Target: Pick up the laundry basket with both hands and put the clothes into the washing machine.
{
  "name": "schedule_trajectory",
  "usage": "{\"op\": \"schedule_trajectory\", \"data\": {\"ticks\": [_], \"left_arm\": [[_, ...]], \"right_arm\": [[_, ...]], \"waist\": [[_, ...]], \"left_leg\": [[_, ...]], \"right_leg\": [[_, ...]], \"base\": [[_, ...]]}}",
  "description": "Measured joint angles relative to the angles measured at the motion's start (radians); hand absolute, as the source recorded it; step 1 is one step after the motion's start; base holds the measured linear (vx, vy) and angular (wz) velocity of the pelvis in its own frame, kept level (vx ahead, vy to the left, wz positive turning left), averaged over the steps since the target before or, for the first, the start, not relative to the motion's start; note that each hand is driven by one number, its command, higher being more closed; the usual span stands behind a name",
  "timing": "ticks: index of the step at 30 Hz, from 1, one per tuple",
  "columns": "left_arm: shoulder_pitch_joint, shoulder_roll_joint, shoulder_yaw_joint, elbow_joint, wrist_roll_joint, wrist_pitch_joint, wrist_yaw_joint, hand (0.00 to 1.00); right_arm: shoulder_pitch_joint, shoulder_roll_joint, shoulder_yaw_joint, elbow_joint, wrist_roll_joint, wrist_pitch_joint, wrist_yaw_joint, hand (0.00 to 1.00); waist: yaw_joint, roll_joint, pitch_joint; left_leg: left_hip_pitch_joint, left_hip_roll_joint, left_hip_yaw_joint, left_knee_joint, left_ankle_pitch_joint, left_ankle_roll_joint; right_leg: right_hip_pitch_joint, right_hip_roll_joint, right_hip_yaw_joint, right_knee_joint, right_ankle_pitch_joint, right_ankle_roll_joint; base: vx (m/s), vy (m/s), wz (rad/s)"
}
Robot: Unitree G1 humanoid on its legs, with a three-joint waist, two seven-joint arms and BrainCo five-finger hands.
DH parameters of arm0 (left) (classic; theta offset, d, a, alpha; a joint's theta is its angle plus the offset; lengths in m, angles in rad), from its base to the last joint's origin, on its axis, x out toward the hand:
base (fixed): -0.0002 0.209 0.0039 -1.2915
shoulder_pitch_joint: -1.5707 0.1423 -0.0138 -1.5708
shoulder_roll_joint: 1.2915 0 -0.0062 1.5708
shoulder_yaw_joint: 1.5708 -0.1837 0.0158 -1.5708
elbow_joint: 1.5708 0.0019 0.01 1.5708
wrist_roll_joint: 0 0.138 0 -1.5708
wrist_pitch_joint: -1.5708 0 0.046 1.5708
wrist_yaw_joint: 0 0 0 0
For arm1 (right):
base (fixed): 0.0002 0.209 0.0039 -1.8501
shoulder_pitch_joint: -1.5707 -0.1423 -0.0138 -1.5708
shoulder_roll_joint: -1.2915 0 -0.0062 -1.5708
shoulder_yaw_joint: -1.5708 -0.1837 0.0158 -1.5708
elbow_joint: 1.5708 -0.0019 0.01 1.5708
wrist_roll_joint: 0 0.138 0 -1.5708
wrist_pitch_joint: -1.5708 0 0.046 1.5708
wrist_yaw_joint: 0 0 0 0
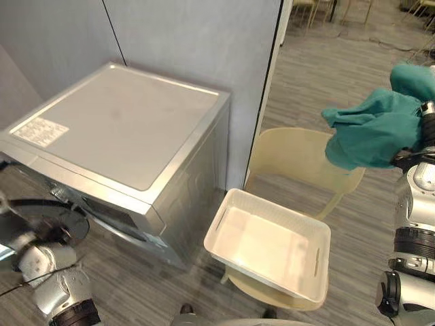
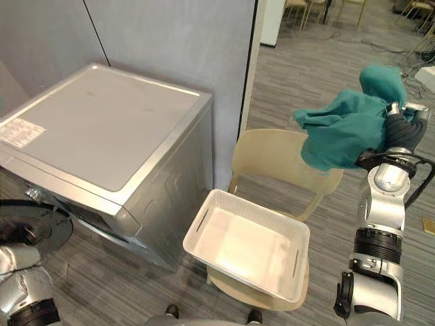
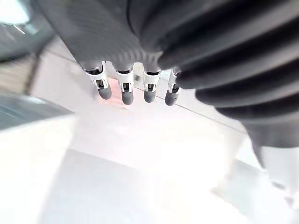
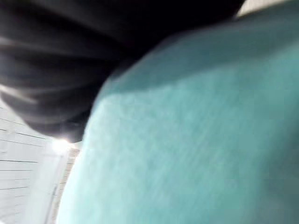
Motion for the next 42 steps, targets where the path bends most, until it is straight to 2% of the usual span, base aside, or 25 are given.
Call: {"op": "schedule_trajectory", "data": {"ticks": [3,6,8,10,11,12,14,17,20,23,36,37,40,42], "left_arm": [[-0.042,-0.001,-0.105,-0.066,0.151,0.000,0.039,0.00],[-0.123,-0.001,-0.341,-0.107,0.223,-0.006,0.043,0.00],[-0.159,-0.004,-0.482,-0.107,0.220,-0.012,0.009,0.00],[-0.195,-0.026,-0.657,-0.098,0.208,-0.020,-0.076,0.00],[-0.206,-0.035,-0.705,-0.088,0.197,-0.021,-0.092,0.00],[-0.239,-0.048,-0.794,-0.048,0.136,-0.024,-0.135,0.00],[-0.297,-0.065,-0.908,0.036,0.052,-0.020,-0.201,0.00],[-0.394,-0.075,-1.040,0.213,0.019,0.010,-0.268,0.00],[-0.446,-0.094,-1.100,0.323,0.019,0.044,-0.322,0.00],[-0.496,-0.123,-1.154,0.383,0.018,0.070,-0.334,0.00],[-0.629,-0.156,-1.273,0.506,0.024,0.090,-0.342,0.00],[-0.643,-0.156,-1.280,0.520,0.024,0.091,-0.342,1.00],[-0.667,-0.156,-1.290,0.522,0.024,0.094,-0.342,1.00],[-0.683,-0.156,-1.300,0.522,0.023,0.094,-0.340,1.00]], "right_arm": [[0.000,0.022,0.007,-0.056,0.001,-0.010,0.004,1.00],[0.000,0.081,0.072,-0.137,0.024,-0.039,0.017,1.00],[0.000,0.128,0.111,-0.195,0.054,-0.062,0.034,1.00],[0.000,0.169,0.158,-0.248,0.089,-0.086,0.052,1.00],[0.000,0.180,0.165,-0.264,0.096,-0.088,0.053,1.00],[0.000,0.194,0.181,-0.289,0.109,-0.092,0.053,1.00],[0.000,0.214,0.215,-0.313,0.130,-0.106,0.054,1.00],[0.000,0.244,0.285,-0.338,0.173,-0.113,0.073,1.00],[0.000,0.259,0.317,-0.360,0.236,-0.119,0.092,1.00],[0.000,0.257,0.321,-0.379,0.257,-0.123,0.095,1.00],[0.027,0.284,0.419,-0.380,0.285,-0.123,0.136,1.00],[0.033,0.285,0.419,-0.382,0.285,-0.123,0.136,1.00],[0.043,0.285,0.420,-0.392,0.286,-0.123,0.136,1.00],[0.044,0.285,0.419,-0.401,0.287,-0.123,0.135,1.00]], "waist": [[-0.009,0.018,-0.014],[-0.027,0.021,-0.016],[-0.039,0.019,-0.017],[-0.060,0.016,-0.019],[-0.060,0.016,-0.019],[-0.060,0.018,-0.020],[-0.066,0.022,-0.023],[-0.091,0.029,-0.030],[-0.113,0.035,-0.036],[-0.117,0.035,-0.036],[-0.120,0.034,-0.036],[-0.121,0.034,-0.036],[-0.122,0.034,-0.036],[-0.133,0.034,-0.036]], "left_leg": [[0.018,0.001,0.002,-0.014,0.000,0.000],[0.041,0.004,0.023,-0.022,-0.005,0.005],[0.045,0.001,0.033,-0.022,-0.007,0.007],[0.048,-0.001,0.049,-0.022,-0.007,0.007],[0.050,-0.001,0.054,-0.022,-0.007,0.007],[0.051,0.000,0.059,-0.023,-0.006,0.007],[0.051,0.001,0.066,-0.029,-0.006,0.007],[0.055,0.001,0.072,-0.055,0.000,-0.002],[0.054,0.001,0.084,-0.056,0.001,-0.003],[0.054,0.002,0.084,-0.056,0.001,-0.003],[0.054,0.001,0.079,-0.056,0.001,-0.003],[0.054,0.001,0.079,-0.056,0.001,-0.003],[0.054,0.001,0.080,-0.056,0.001,-0.003],[0.053,0.001,0.080,-0.056,0.001,-0.003]], "right_leg": [[0.008,0.004,0.007,-0.002,0.000,0.000],[0.009,0.009,0.035,-0.004,0.013,0.002],[0.007,0.008,0.049,-0.015,0.027,0.004],[0.002,0.008,0.064,-0.025,0.040,0.001],[0.001,0.009,0.071,-0.028,0.043,0.000],[0.001,0.011,0.079,-0.034,0.048,0.002],[-0.009,0.014,0.086,-0.035,0.049,0.003],[-0.021,0.019,0.096,-0.043,0.052,0.001],[-0.030,0.023,0.113,-0.052,0.070,-0.001],[-0.031,0.024,0.114,-0.052,0.070,-0.001],[-0.029,0.024,0.114,-0.052,0.069,0.000],[-0.029,0.024,0.114,-0.052,0.069,0.000],[-0.030,0.024,0.114,-0.052,0.069,0.000],[-0.031,0.024,0.114,-0.052,0.069,0.000]], "base": [[-0.03,-0.007,-0.08],[-0.09,0.002,-0.23],[-0.10,0.009,-0.25],[-0.10,0.013,-0.22],[-0.09,0.002,-0.23],[-0.09,-0.008,-0.16],[-0.08,-0.016,-0.14],[-0.04,-0.013,-0.13],[0.01,-0.008,-0.18],[0.04,-0.001,-0.03],[-0.01,-0.001,0.00],[-0.05,-0.004,-0.01],[-0.02,-0.002,-0.01],[0.00,0.000,0.00]]}}
